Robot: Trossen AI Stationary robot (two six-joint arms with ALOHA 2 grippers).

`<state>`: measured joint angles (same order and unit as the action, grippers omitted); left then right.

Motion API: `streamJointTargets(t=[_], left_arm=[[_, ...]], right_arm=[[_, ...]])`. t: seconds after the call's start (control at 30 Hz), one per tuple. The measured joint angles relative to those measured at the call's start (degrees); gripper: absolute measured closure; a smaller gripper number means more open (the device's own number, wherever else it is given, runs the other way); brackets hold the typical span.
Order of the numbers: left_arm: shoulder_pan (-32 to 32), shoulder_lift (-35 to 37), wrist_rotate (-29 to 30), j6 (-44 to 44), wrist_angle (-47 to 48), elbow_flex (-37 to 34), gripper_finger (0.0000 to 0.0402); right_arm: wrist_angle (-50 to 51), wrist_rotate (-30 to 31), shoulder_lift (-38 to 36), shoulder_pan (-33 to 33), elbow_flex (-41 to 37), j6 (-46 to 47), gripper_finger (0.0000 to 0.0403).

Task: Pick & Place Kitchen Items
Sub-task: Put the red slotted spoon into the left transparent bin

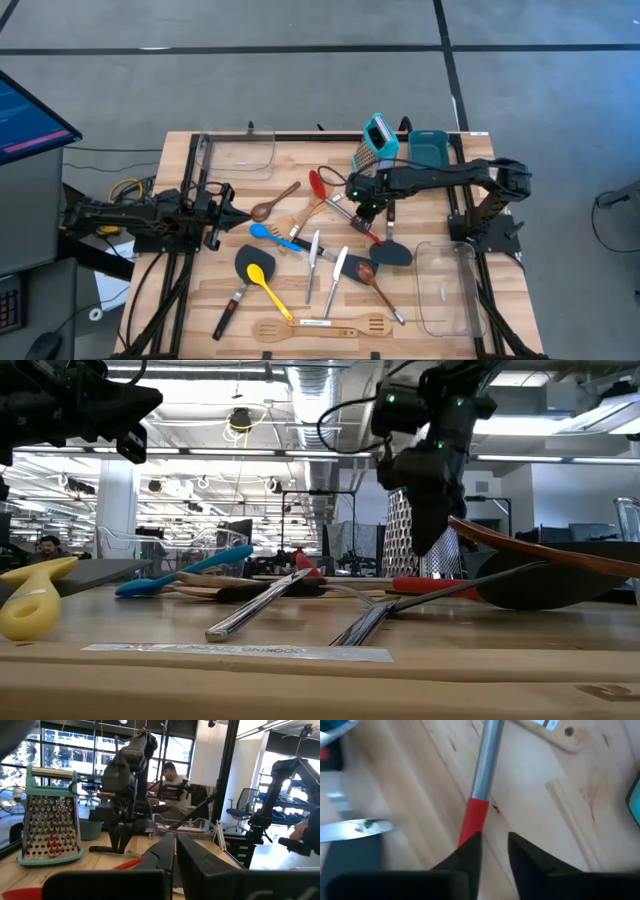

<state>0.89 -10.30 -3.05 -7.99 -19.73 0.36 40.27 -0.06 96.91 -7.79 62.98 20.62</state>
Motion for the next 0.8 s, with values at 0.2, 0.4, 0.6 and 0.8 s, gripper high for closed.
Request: streamJointTargets(t=[0.2, 0.4, 0.6, 0.8], left_arm=[[0.0, 0.01, 0.0, 0.0, 0.04, 0.01, 0.0394], [0.02, 0.0, -0.01, 0.0, 0.22, 0.02, 0.0394], [0.01, 0.01, 0.0, 0.0, 0.24, 0.01, 0.0394], [0.0, -0.01, 0.0, 0.0, 0.26, 0.0, 0.0394]], right_arm=[[0.07, -0.1, 4.54, 0.29, -0.02, 2.82, 0.0241], [-0.18, -2.05, 7.36, 0.12, 0.09, 2.83, 0.0196], [0.37, -3.21, 6.32, -0.01, -0.07, 2.83, 0.0182], [0.02, -3.27, 3.15, -1.18, -0.04, 1.98, 0.0189]])
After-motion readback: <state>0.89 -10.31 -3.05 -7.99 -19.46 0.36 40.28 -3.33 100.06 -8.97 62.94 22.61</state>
